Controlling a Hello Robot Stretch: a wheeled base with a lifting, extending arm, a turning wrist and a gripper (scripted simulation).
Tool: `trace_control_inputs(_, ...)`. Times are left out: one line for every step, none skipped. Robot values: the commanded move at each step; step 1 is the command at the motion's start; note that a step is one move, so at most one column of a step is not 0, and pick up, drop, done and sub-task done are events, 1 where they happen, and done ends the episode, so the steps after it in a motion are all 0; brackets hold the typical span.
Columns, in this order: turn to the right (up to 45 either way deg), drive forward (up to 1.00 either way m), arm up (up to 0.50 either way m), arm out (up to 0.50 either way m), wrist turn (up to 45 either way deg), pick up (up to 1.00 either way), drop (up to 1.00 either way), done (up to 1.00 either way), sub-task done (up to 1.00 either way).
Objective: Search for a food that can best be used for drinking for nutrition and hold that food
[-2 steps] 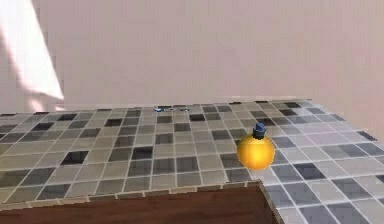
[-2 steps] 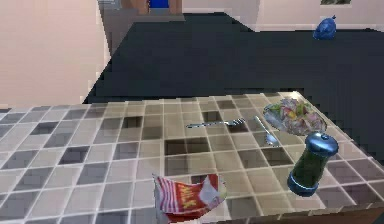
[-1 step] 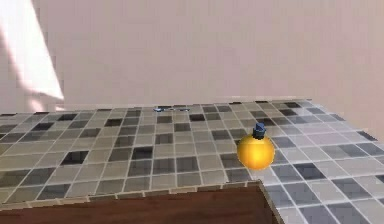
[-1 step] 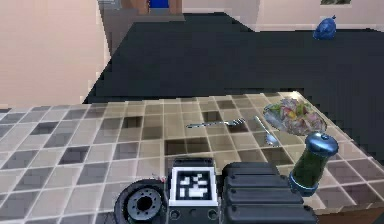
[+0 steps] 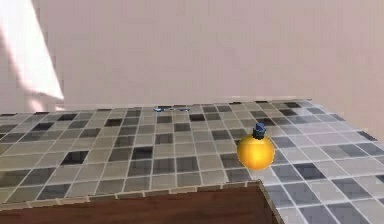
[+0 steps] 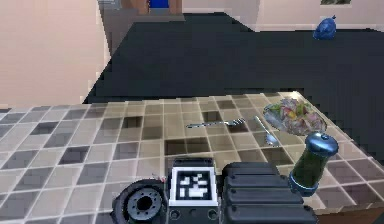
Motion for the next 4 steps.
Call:
trace_control_inputs(0.0,0.00,0.00,0.00,45.0,0.00,0.00,0.00,0.00)
trace_control_inputs(0.0,0.00,0.00,0.00,45.0,0.00,0.00,0.00,0.00)
trace_control_inputs(0.0,0.00,0.00,0.00,33.0,0.00,0.00,0.00,0.00)
trace_control_inputs(0.0,0.00,-0.14,0.00,0.0,0.00,0.00,0.00,0.00)
